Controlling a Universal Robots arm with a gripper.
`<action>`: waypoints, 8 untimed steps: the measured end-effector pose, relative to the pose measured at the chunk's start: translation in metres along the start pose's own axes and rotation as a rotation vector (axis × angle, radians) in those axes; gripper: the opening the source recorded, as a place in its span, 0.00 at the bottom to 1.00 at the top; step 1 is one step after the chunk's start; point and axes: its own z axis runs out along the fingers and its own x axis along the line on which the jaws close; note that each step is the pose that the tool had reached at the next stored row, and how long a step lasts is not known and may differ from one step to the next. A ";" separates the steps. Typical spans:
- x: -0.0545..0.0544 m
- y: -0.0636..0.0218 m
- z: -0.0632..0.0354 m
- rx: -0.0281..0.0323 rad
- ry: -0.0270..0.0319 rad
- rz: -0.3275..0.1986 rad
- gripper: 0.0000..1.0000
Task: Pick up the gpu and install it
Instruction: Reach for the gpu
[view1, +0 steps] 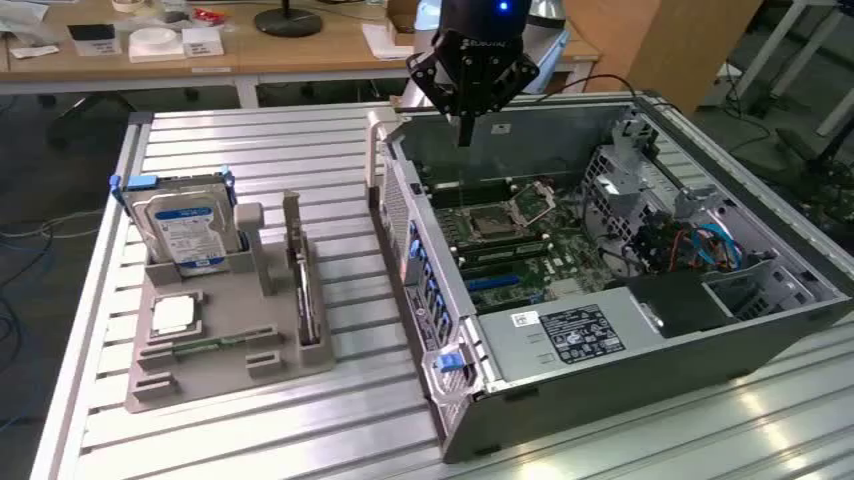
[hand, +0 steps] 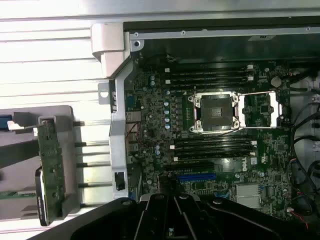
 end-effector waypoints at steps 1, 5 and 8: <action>0.000 0.0000 0.0000 0.0000 0.0000 0.000 0.10; 0.001 0.0000 0.0000 0.0000 0.0000 0.000 0.10; 0.002 -0.0001 0.0000 0.0000 0.0000 0.000 0.10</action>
